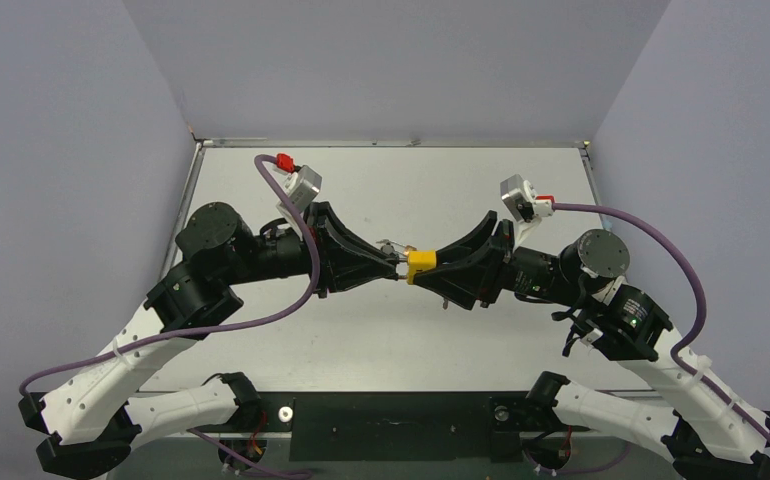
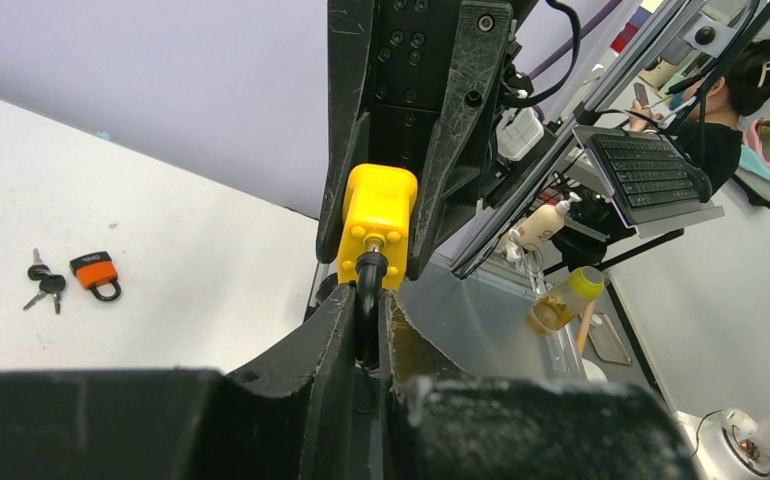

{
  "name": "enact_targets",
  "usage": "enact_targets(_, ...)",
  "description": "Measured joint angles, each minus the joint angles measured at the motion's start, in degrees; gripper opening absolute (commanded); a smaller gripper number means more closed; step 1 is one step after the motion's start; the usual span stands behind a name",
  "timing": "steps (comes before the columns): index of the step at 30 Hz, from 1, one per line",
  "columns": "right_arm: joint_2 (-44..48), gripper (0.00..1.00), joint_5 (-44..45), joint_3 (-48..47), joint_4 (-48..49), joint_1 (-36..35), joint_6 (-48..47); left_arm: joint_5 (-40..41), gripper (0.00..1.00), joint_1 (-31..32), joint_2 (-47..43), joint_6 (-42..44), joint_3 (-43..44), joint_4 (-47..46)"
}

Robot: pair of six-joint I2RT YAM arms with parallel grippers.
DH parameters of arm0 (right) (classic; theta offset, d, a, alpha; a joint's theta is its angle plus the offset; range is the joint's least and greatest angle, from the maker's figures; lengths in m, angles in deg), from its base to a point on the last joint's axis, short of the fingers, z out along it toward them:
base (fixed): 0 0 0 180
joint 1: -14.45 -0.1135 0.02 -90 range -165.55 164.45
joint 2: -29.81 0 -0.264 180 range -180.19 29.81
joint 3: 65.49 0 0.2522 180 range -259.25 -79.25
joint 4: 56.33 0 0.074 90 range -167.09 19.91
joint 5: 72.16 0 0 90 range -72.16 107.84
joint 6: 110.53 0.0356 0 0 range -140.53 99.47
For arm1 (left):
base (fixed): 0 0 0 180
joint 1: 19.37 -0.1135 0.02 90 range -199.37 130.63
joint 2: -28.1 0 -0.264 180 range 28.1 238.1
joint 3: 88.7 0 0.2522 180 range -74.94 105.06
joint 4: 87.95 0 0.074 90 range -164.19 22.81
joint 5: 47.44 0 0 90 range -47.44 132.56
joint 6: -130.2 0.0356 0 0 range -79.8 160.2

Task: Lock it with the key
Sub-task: Lock the lock.

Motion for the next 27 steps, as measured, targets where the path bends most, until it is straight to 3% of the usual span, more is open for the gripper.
enact_targets(27, -1.95, 0.0, 2.58, -0.85, 5.9, -3.32, 1.77, 9.2, 0.0, 4.46, -2.34, -2.8, -1.4, -5.05)
